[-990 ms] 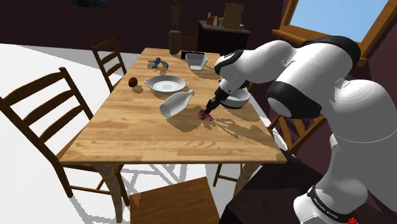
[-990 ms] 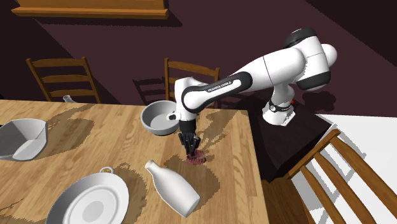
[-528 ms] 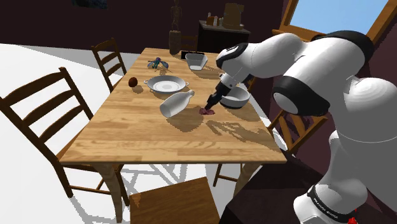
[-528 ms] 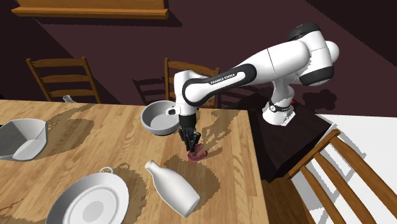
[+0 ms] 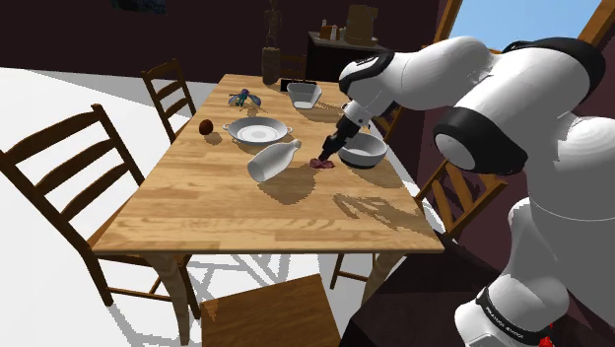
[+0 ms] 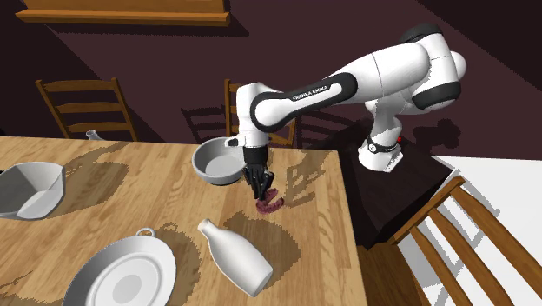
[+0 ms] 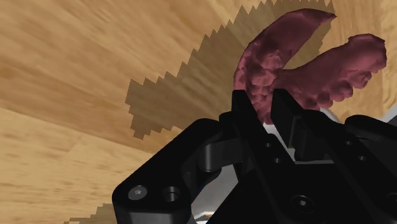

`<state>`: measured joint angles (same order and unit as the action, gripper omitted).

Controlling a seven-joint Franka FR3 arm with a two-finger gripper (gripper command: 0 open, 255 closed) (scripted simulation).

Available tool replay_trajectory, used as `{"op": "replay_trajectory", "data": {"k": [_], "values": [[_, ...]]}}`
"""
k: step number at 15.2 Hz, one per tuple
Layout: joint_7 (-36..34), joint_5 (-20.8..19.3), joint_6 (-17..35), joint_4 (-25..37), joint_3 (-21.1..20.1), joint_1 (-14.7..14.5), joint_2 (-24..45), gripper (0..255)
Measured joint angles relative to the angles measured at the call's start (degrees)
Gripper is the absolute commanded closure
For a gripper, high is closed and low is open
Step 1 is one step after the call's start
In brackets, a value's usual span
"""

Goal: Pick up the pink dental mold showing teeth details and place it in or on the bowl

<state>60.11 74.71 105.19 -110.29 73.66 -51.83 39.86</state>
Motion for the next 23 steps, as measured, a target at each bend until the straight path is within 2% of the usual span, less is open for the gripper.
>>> {"op": "replay_trajectory", "data": {"k": [14, 17, 20, 23], "values": [[-5.7, -5.9, -4.1, 3.4, 6.4, -3.6, -4.3, 255], [-4.5, -6.5, -6.1, 5.3, 5.6, 0.3, -4.1, 255], [-2.6, -6.8, -9.3, 9.5, 3.2, 8.0, -2.7, 255], [-1.0, -6.7, -11.9, 13.1, 1.3, 14.2, -1.3, 255]]}}
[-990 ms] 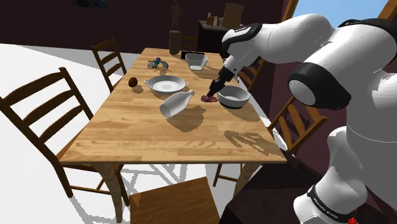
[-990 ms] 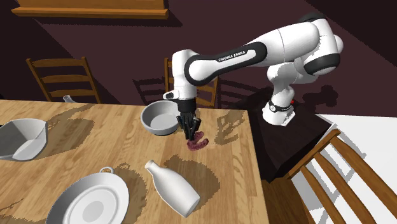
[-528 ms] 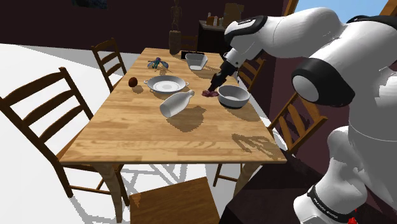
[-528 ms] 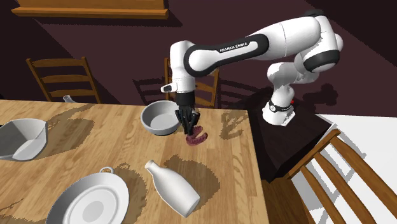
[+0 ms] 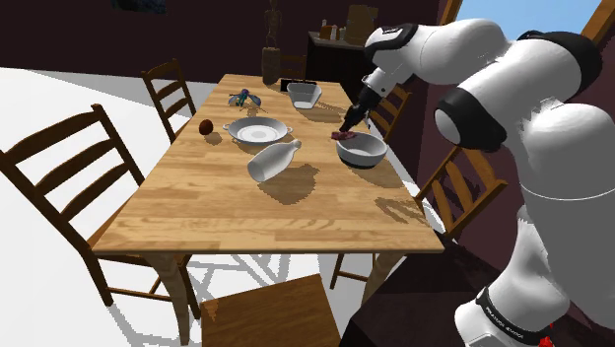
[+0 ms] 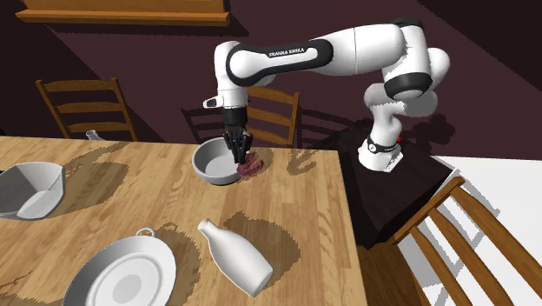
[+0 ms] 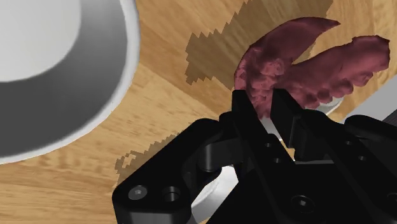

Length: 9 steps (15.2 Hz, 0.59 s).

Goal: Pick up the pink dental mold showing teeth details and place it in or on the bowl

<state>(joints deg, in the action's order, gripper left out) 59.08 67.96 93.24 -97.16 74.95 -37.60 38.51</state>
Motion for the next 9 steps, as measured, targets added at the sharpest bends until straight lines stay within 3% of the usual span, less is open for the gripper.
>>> {"op": "replay_trajectory", "data": {"k": [9], "values": [[3.4, 1.8, -9.5, 17.0, -6.9, 22.9, 7.0, 255]]}}
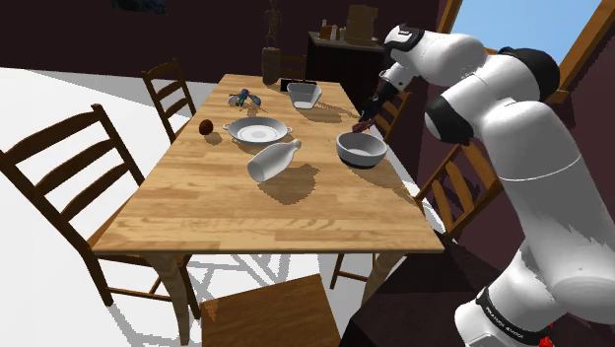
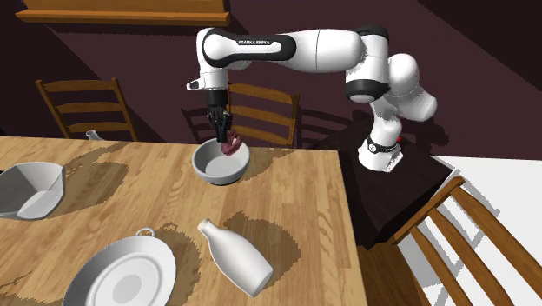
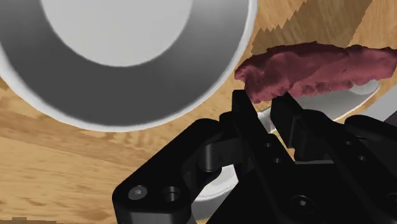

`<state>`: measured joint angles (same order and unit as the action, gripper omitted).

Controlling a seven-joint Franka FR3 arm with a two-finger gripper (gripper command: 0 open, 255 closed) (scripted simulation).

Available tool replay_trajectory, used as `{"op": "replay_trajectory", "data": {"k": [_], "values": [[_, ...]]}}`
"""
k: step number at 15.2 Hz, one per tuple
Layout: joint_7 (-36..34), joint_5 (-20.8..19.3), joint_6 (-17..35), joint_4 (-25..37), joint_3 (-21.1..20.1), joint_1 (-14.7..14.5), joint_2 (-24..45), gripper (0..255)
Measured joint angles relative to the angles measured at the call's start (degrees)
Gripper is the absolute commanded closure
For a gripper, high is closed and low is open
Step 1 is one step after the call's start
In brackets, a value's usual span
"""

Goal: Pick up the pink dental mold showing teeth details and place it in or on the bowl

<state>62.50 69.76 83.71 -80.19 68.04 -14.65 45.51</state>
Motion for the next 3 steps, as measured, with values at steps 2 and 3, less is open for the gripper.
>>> {"op": "replay_trajectory", "data": {"k": [2, 3], "values": [[-0.3, 1.2, -2.5, 6.7, -2.1, 6.7, 2.7, 255], [-0.3, 1.5, -3.2, 8.6, -2.7, 8.7, 3.5, 255]]}}
